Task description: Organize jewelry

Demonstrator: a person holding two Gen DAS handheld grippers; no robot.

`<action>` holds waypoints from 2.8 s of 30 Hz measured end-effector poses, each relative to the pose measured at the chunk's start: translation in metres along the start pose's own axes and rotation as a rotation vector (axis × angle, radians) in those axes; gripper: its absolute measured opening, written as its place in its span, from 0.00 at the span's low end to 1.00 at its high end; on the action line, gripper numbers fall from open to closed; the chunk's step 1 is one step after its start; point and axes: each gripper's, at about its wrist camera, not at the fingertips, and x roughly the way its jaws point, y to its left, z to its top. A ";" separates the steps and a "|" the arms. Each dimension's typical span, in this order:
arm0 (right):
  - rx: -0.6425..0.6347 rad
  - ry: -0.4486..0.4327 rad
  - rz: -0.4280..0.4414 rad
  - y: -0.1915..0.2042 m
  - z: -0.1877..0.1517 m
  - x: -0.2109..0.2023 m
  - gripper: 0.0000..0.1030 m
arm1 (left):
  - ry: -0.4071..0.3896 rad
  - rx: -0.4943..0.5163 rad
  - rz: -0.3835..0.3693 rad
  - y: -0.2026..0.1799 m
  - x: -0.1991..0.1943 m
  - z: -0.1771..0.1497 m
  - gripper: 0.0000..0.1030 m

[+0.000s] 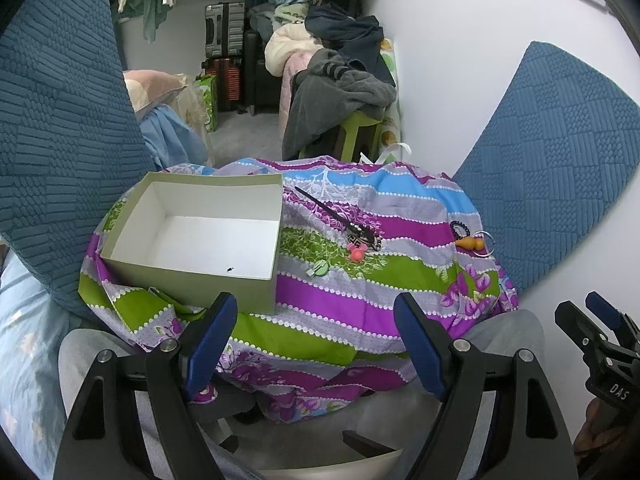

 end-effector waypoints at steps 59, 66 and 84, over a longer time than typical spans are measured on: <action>0.065 0.035 -0.040 -0.066 0.026 0.145 0.75 | 0.042 -0.036 -0.063 -0.013 0.124 0.042 0.76; 0.159 0.073 -0.060 -0.093 0.018 0.188 0.68 | 0.075 0.036 -0.051 -0.033 0.167 0.025 0.55; 0.262 0.131 -0.186 -0.137 0.026 0.279 0.66 | 0.153 0.048 0.063 -0.022 0.254 -0.002 0.43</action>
